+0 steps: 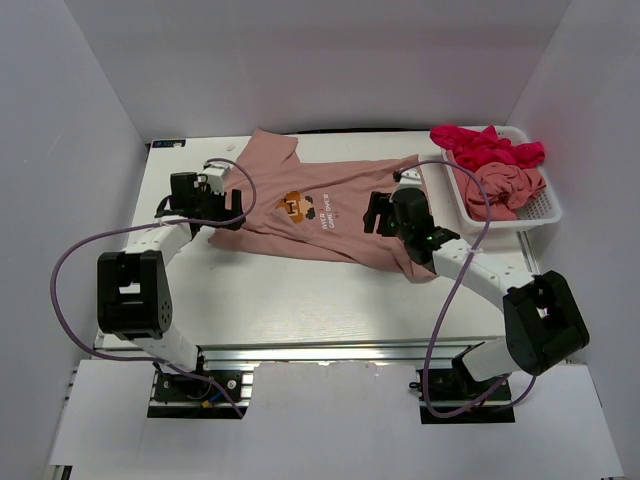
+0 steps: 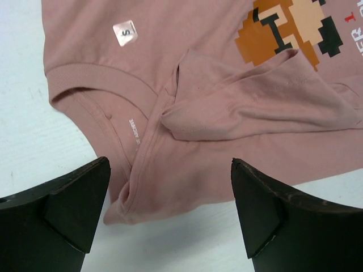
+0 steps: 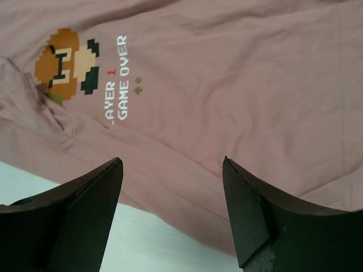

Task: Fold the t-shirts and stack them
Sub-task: Flatten out the tshirt

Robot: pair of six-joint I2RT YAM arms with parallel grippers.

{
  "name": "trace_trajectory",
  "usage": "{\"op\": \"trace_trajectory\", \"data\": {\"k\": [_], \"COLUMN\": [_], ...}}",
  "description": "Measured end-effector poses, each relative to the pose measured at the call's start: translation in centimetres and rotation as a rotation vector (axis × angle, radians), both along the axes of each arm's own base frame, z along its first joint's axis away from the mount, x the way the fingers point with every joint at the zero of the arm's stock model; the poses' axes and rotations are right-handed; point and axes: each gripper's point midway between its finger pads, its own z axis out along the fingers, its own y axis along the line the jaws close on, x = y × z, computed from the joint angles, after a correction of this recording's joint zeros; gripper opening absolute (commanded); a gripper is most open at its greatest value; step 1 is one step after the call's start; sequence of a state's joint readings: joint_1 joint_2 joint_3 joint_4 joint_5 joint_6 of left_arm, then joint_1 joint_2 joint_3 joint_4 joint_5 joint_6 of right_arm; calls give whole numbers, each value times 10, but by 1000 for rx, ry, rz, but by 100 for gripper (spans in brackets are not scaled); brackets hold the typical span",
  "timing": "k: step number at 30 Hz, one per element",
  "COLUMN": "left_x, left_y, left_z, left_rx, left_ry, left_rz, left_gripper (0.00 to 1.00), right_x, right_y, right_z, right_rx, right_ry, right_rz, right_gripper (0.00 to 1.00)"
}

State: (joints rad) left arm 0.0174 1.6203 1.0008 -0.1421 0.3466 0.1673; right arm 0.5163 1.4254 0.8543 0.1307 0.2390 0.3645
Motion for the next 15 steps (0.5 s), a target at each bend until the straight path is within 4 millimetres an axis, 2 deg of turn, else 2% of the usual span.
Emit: {"op": "trace_trajectory", "data": {"k": [5,15], "left_x": [9,18], "left_y": [-3,-10], "left_z": [-4,-34], "left_rx": [-11,-55], "left_ry": [-26,8], "left_rz": [-14,-26], "left_gripper": [94,84], "right_x": [-2,1], "right_y": [7,1], "right_z": [1,0], "right_rx": [-15,-48], "right_ry": [-16,-30], "right_rz": [-1,-40], "right_gripper": [75,75]}}
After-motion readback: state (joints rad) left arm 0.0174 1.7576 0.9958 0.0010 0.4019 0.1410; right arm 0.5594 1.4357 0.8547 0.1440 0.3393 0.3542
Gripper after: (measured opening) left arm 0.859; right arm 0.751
